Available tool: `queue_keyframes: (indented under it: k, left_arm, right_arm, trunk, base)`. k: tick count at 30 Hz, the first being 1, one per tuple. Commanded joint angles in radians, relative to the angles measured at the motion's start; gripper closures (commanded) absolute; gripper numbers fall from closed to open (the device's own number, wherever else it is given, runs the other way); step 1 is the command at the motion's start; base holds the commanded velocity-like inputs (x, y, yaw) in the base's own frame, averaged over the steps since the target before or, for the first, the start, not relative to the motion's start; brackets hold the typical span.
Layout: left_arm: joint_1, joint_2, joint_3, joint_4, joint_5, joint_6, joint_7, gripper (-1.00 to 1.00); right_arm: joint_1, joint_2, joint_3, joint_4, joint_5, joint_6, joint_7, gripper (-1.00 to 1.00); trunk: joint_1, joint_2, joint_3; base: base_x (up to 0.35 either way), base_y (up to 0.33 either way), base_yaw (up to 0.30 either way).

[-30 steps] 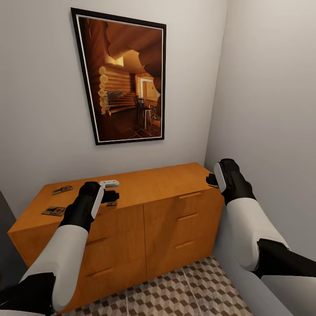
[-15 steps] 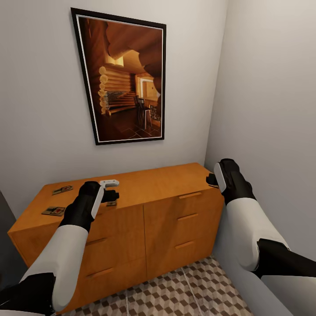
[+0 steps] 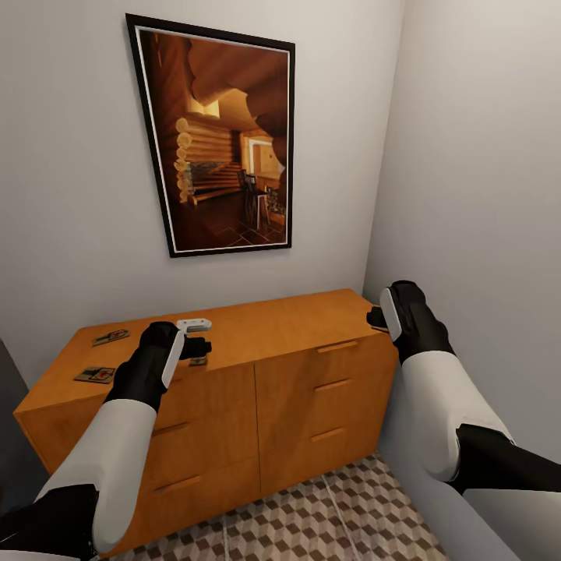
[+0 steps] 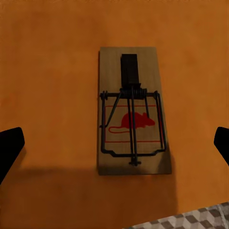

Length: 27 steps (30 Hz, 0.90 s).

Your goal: Take the four mousetraps from the cabinet in the bathroom and place them on the bathroom floor. Make sure all four end up on the same floor surface, and ensure that at least two of them are either under or directly next to the same bathroom sink.

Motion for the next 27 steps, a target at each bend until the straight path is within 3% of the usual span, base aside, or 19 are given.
queue_keyframes:
  k: [1,27]
  left_arm:
    - [-0.001,-0.001,0.003,-0.001,-0.006,0.004,-0.003,-1.00]
    - [-0.001,-0.002,0.003,-0.003,-0.007,0.004,-0.002,-1.00]
  right_arm:
    - [-0.001,0.001,-0.003,-0.001,0.004,0.004,0.001,1.00]
    - [-0.001,0.002,-0.003,0.001,0.007,0.004,-0.002,1.00]
  trunk:
    - [0.000,-0.001,-0.001]
    - [0.000,-0.001,-0.001]
  base:
    - [0.000,0.000,0.000]
    - [0.000,-0.010,0.033]
